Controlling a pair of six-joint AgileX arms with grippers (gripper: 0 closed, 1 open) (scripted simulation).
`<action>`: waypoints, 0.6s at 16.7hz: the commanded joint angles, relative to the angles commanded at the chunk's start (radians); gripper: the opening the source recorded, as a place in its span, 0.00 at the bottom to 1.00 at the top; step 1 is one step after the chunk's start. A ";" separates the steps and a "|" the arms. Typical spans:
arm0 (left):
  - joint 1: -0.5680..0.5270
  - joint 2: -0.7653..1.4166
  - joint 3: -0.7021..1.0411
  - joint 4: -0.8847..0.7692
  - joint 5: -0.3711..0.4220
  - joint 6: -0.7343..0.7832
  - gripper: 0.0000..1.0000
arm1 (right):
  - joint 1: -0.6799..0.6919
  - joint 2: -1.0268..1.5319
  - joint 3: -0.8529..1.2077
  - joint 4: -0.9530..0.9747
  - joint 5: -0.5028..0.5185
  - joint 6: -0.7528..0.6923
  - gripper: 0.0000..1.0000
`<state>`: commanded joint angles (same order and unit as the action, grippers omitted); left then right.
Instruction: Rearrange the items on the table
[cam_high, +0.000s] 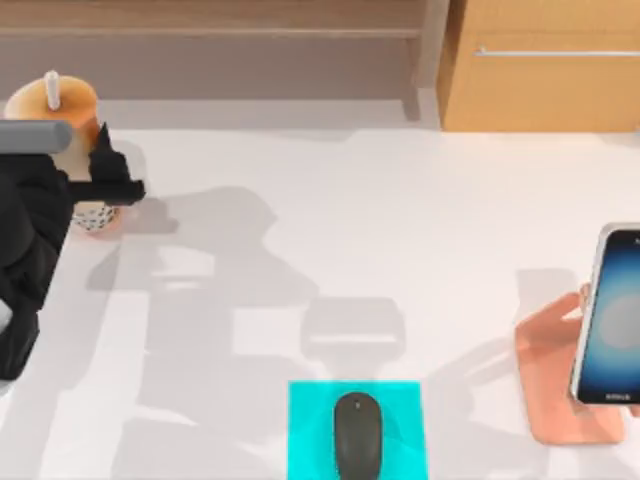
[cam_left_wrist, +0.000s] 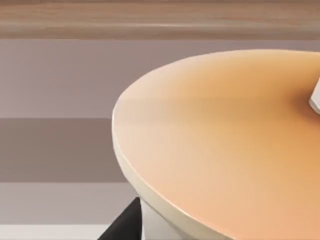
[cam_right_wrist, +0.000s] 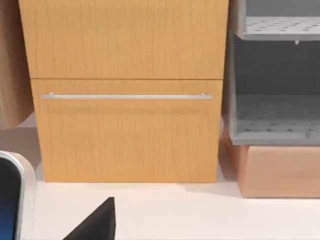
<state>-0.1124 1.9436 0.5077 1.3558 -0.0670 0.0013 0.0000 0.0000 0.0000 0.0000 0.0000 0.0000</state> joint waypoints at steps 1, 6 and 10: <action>0.011 -0.012 0.005 0.008 0.004 0.007 0.00 | 0.000 0.000 0.000 0.000 0.000 0.000 1.00; 0.121 -0.068 0.040 0.035 0.055 0.082 0.00 | 0.000 0.000 0.000 0.000 0.000 0.000 1.00; 0.237 -0.102 0.134 -0.007 0.122 0.145 0.00 | 0.000 0.000 0.000 0.000 0.000 0.000 1.00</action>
<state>0.1250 1.8411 0.6417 1.3492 0.0550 0.1465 0.0000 0.0000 0.0000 0.0000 0.0000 0.0000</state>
